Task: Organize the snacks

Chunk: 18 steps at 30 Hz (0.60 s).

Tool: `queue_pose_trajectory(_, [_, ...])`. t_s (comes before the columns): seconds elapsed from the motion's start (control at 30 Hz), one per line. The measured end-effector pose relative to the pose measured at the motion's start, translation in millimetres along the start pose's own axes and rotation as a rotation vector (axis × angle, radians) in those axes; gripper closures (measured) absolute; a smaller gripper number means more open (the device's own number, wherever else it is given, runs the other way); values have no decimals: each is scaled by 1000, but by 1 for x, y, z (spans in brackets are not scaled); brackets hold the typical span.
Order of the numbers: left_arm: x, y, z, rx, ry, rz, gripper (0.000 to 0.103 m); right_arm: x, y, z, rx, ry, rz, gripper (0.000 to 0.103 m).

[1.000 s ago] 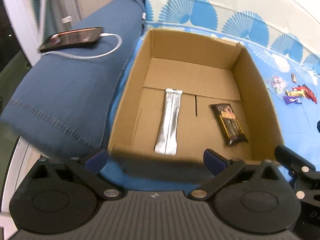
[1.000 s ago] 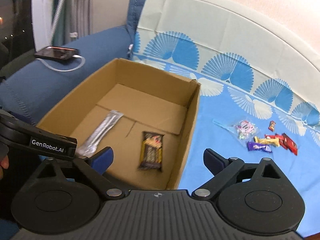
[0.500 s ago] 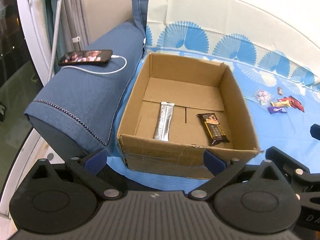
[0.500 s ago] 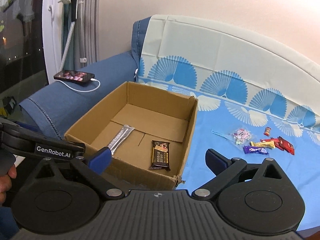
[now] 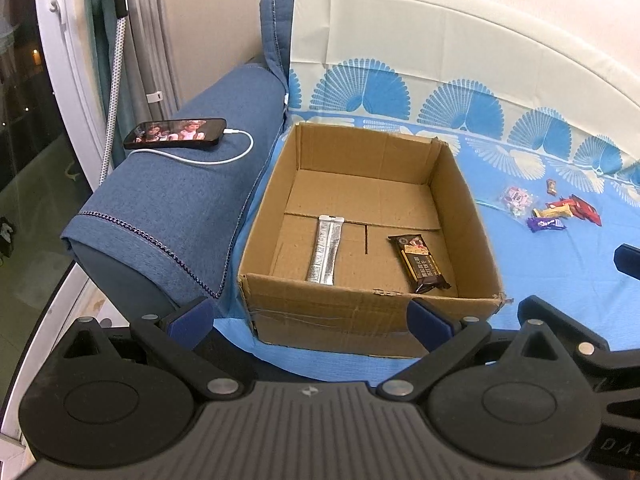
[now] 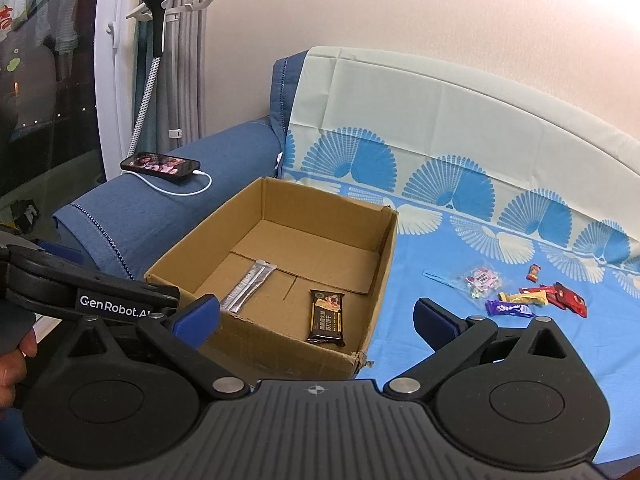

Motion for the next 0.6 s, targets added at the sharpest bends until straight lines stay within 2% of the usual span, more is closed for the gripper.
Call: queue_pose_trajectory(0.6, [-1,-10,4,-36,5,7,0,-1,-9,2,-37,2,-3,0])
Point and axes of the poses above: each gripper's, at about its wrist camera, not at the fingertips, and y roughly against the way its jaws point, x to its right, z to its underside, the point moved 10 cm from there along -y, roughly the way its jaws point, and after that the axes turned 7 degrees about -y, right-handed, at the moved point
